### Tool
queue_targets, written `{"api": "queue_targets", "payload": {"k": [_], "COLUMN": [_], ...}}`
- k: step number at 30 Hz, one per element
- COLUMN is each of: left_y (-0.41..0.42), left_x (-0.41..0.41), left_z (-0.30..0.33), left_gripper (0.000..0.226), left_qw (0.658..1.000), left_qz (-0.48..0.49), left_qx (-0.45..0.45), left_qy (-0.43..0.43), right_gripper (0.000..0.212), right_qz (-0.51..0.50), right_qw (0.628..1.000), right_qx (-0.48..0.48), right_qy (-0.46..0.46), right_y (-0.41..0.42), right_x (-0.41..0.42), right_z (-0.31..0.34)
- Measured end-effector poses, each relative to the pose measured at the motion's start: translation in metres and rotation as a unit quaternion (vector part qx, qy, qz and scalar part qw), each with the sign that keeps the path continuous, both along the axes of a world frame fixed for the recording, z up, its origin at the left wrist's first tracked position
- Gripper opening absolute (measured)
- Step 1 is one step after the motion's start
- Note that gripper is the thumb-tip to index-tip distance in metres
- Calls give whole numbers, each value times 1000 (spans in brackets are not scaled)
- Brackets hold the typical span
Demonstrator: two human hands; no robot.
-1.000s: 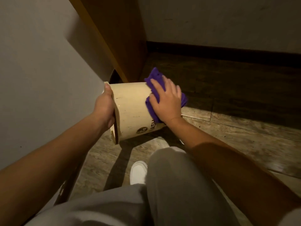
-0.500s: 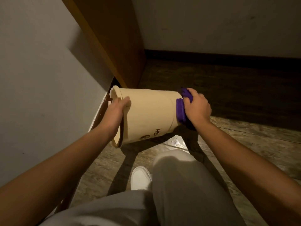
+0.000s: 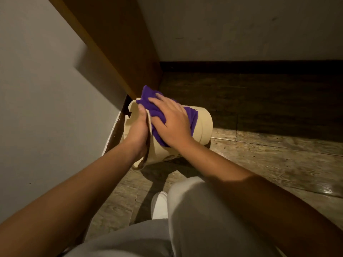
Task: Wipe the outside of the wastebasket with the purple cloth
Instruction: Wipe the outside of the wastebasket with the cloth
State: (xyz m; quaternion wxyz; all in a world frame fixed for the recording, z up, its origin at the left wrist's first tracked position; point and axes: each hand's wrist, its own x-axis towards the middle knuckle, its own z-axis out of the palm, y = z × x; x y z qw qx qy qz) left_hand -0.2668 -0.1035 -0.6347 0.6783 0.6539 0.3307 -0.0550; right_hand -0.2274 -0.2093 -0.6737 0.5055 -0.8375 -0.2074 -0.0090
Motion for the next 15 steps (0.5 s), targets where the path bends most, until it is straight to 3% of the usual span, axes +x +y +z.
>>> {"api": "queue_targets", "payload": {"k": [4,10,13,15], "left_y": [-16,18,30,32], "left_x": [8,16,18,20], "left_z": [-3,-2,1,-1], "left_gripper": [59,68,70,70], "left_qw": [999,999,995,992], "left_qz": [-39,26,54,61], "left_qx": [7,6,48,92], "left_qy": [12,47,68,57], "right_gripper": [52,55,51,47], "right_qz": [-24,3,33,-6], "right_qw": [999,993,989,986], "right_qx": [39,-64,-125,-169], "right_qy": [-19,-103,-67,5], "right_y": [-30,-40,-60,-83], "right_x": [-8,-27,-20,-12], "right_z": [-18,-45,-65,-78]}}
